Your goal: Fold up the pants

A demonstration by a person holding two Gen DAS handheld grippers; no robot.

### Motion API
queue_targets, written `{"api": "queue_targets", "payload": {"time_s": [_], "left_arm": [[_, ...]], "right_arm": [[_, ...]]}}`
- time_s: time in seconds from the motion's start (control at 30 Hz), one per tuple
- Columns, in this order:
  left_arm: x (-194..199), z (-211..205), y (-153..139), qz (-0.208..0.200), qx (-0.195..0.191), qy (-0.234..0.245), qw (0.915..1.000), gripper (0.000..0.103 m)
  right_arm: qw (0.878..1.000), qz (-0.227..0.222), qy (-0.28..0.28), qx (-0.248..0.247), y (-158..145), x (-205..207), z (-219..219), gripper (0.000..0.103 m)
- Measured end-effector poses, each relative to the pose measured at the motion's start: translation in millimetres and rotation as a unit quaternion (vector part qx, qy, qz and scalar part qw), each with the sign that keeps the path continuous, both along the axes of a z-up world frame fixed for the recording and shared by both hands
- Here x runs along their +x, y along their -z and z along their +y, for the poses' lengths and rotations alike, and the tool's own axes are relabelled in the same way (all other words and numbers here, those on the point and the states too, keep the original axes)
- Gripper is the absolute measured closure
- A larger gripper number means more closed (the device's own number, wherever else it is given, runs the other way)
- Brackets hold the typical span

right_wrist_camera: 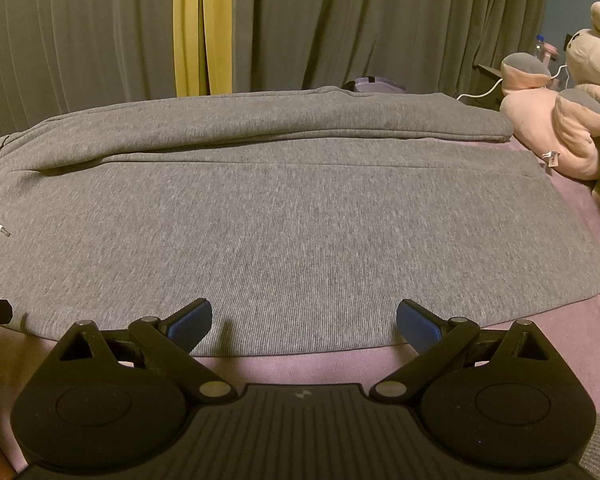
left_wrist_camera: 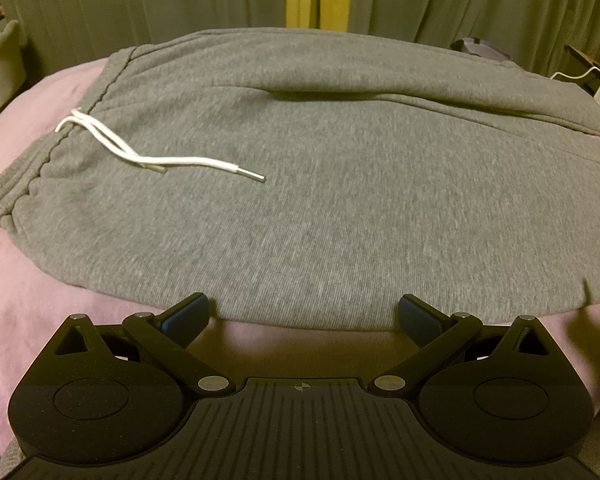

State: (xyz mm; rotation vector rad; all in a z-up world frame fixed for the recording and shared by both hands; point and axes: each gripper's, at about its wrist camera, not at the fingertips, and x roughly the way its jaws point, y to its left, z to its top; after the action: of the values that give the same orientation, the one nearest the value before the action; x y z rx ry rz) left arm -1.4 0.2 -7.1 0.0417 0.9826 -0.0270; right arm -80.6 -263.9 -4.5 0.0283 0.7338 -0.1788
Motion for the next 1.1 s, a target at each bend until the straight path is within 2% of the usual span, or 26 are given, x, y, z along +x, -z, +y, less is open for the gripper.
{"api": "queue_targets", "payload": {"time_s": [1.1], "left_arm": [[-1.0,-0.2,1.9,0.007,0.001,0.001,1.0,0.0]], "right_arm": [[1.0,0.0,0.0,0.0,-0.4,-0.1,0.1,0.004]]}}
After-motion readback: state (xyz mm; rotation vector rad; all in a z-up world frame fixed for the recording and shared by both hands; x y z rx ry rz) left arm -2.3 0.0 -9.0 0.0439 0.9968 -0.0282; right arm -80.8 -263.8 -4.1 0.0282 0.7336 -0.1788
